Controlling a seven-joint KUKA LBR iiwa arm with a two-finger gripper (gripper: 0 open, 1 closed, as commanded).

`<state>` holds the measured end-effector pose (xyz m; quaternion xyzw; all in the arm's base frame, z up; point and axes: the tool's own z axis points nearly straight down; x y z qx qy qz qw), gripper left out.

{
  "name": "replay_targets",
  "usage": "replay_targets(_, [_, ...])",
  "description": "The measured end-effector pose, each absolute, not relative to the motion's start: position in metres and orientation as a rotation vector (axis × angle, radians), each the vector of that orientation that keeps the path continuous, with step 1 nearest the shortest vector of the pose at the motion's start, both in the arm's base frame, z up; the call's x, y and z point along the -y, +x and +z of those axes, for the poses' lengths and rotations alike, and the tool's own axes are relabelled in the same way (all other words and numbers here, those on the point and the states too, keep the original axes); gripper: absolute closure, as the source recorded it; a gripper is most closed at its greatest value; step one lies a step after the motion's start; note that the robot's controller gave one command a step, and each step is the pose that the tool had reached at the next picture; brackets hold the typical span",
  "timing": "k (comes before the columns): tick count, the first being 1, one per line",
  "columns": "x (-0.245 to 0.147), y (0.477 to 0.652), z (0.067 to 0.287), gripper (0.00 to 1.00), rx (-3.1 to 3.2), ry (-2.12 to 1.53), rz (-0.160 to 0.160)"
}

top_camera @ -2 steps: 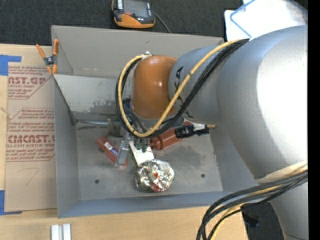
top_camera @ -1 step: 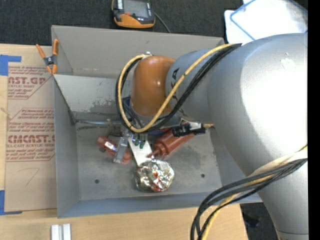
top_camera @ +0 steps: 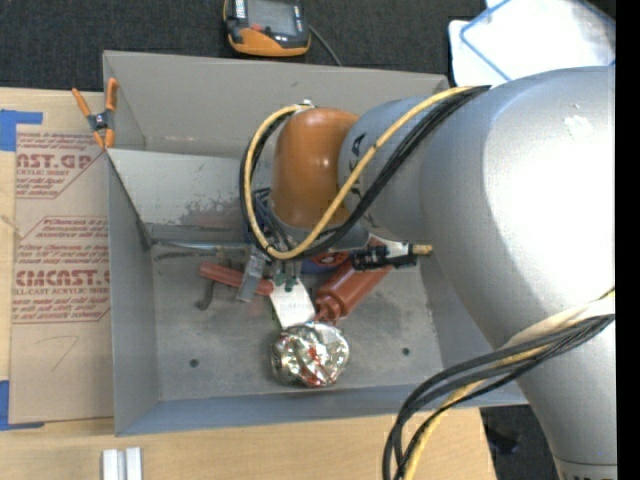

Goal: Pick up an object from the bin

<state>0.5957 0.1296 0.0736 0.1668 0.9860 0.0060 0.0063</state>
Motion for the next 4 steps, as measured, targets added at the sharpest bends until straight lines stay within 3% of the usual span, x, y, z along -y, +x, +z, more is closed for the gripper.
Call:
replay_targets(2, [-0.131, 0.596, 0.077, 1.0, -3.085, 0.519, 0.022])
replay_targets(3, [-0.13, 0.594, 0.098, 1.0, -3.089, 0.52, 0.02])
replay_targets(4, [-0.131, 0.596, 0.161, 1.0, -3.084, 0.519, 0.023])
